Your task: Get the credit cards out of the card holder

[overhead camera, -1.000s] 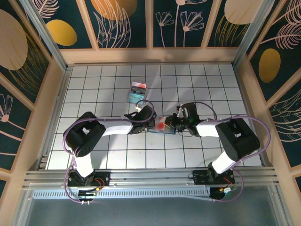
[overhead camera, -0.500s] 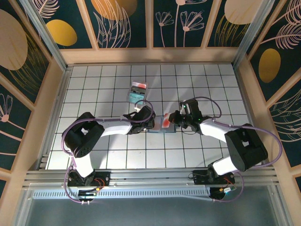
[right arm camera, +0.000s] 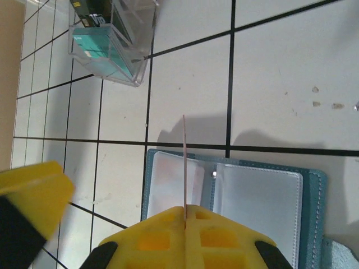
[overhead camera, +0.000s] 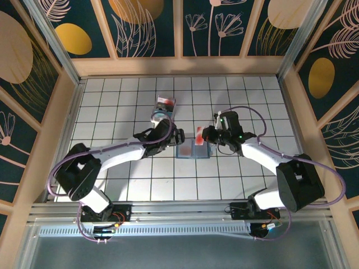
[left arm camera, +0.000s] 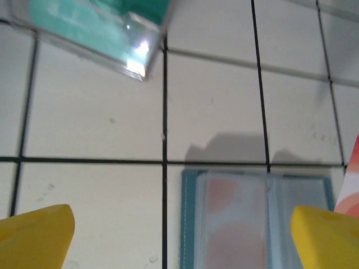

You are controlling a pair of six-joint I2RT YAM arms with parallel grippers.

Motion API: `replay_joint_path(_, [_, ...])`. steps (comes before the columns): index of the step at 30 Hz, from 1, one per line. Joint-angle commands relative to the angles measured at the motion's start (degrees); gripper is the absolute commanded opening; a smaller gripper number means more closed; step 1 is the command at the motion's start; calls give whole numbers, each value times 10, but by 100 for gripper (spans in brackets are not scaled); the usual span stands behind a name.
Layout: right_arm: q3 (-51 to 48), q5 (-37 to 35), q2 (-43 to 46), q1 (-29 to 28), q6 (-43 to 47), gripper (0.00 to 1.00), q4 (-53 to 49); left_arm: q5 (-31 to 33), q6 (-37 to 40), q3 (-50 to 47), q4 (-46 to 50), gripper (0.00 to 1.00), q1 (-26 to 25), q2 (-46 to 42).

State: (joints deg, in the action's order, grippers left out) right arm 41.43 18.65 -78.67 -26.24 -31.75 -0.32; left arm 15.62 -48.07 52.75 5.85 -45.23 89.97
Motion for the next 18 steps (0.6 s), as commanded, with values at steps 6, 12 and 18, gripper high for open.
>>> replay_joint_path(6, [65, -35, -1, -15, 65, 0, -45, 72, 18, -28, 7, 99, 36, -76])
replay_joint_path(12, [80, -5, -1, -25, 99, 0, -36, -9, 98, -33, -61, 99, 54, -99])
replay_joint_path(18, [95, 45, 2, -26, 166, 0, -44, -114, 202, -13, -88, 97, 66, -109])
